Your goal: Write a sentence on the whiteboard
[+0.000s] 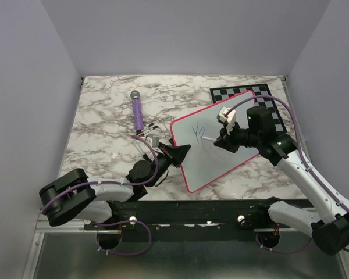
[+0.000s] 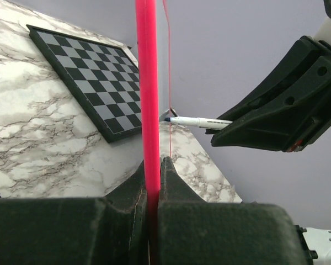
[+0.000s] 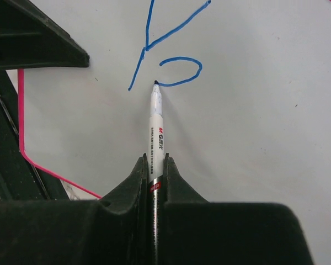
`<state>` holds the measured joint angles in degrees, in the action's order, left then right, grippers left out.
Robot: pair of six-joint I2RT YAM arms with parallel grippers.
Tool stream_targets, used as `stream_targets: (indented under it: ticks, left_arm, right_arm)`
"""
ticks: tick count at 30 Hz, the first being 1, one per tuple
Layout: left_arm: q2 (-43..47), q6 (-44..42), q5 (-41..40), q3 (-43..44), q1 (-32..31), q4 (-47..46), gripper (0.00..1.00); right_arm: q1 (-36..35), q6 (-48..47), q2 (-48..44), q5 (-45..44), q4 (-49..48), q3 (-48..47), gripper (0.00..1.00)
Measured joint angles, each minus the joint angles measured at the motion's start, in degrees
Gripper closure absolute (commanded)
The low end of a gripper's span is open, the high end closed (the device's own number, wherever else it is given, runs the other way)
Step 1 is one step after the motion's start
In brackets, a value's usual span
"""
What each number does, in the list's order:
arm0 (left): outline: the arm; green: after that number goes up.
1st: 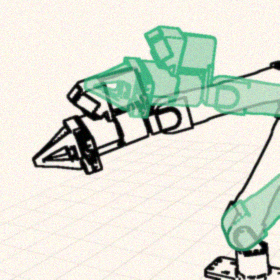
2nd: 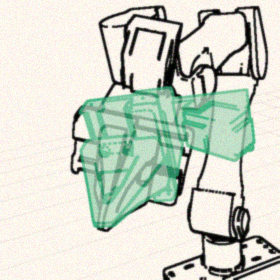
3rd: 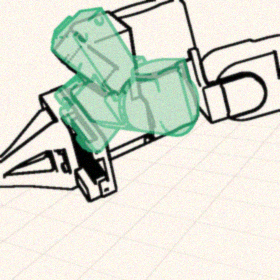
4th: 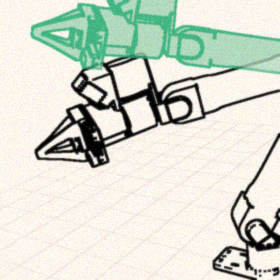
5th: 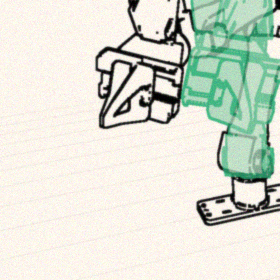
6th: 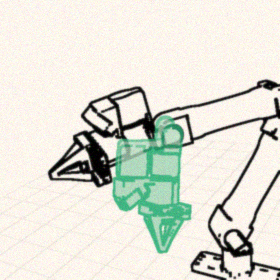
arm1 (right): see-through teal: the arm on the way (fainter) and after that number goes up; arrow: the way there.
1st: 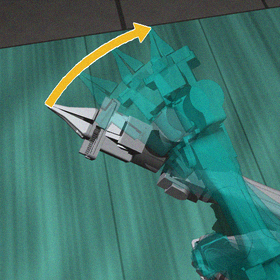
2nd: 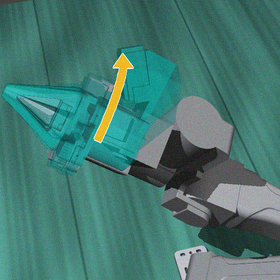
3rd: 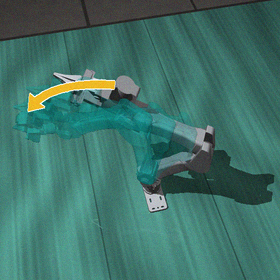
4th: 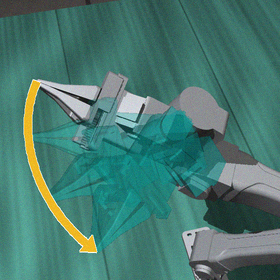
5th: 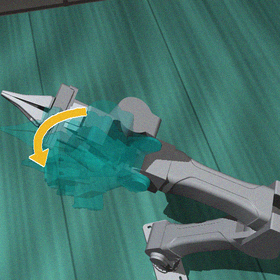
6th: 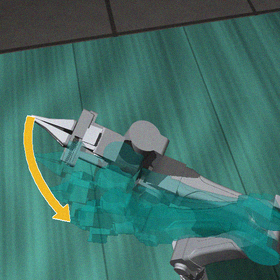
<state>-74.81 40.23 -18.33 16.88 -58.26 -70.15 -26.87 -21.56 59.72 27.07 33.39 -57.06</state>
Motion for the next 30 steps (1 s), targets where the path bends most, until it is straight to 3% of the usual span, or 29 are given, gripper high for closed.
stream_targets:
  ticks: [11,30]
  left_arm:
    - [0.0,-0.13,0.02,0.0,0.0,-0.09,1.0]
    - [0.0,-0.13,0.02,0.0,0.0,-0.11,1.0]
  right_arm:
    - [0.0,1.44,1.97,0.17,0.28,-3.82,1.0]
    - [3.32,3.26,-0.72,-2.14,-1.42,-2.56,0.99]
